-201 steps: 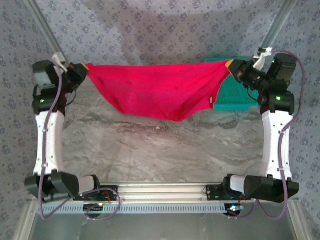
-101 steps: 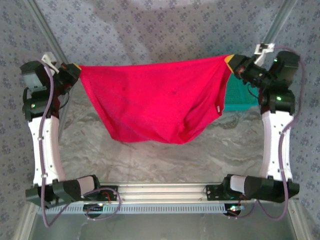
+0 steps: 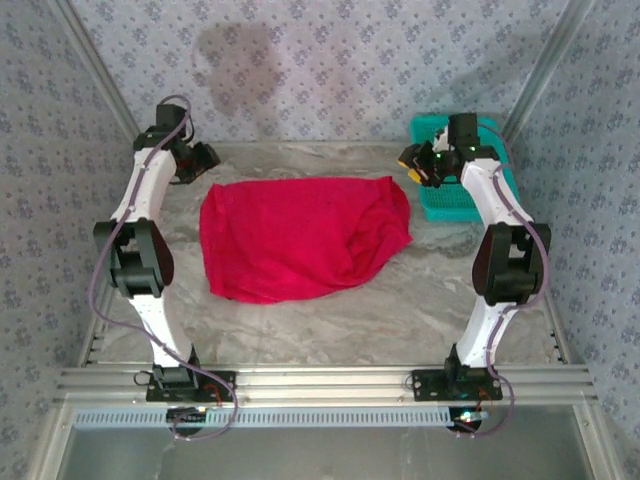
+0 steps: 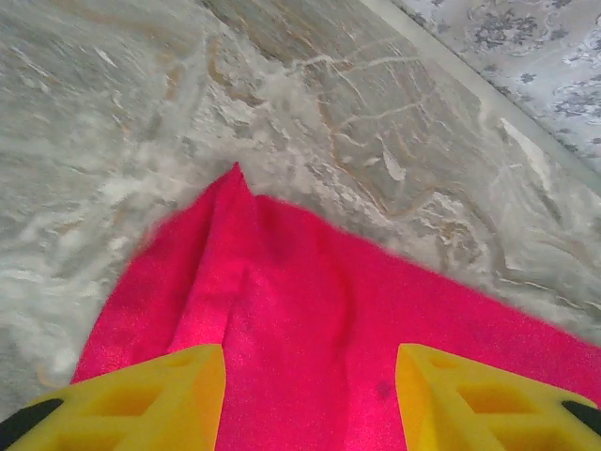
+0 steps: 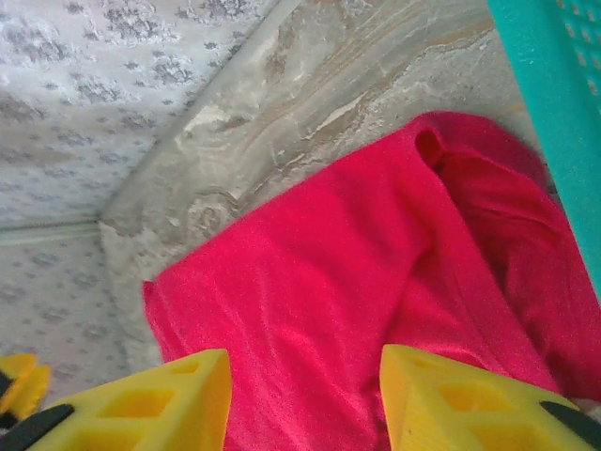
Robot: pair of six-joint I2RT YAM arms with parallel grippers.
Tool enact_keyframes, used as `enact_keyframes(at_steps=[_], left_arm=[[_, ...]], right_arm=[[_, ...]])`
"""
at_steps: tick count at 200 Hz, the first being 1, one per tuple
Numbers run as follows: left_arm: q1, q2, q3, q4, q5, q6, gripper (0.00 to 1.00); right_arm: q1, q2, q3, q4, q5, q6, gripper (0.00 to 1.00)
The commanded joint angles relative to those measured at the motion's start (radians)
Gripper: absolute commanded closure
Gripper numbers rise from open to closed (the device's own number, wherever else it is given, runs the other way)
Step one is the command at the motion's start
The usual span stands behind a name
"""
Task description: Fold the inside-out t-shirt
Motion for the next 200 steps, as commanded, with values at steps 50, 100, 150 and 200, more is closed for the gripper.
enact_keyframes(at_steps=[50, 100, 150, 200], left_arm=[[-0.414, -0.259, -0.575, 0.406, 0.118, -0.146, 0.55], [-0.587, -0.077, -0.475, 0.48, 0.163, -0.211, 0.47], [-0.697, 0.073, -0.313, 0.441, 0.133, -0.226, 0.41], [-0.729, 0.237, -0.166, 0.308, 0.08, -0.168, 0.41]], right_arm=[[0.234, -0.244, -0.463, -0.02, 0.205, -0.172, 0.66], [0.247, -0.14, -0.573, 0.128, 0.154, -0.113, 0.63], [0.263, -0.072, -0.536, 0.101, 0.17, -0.096, 0.55], [0.224, -0.203, -0.591, 0.031, 0.213, -0.104, 0.62]])
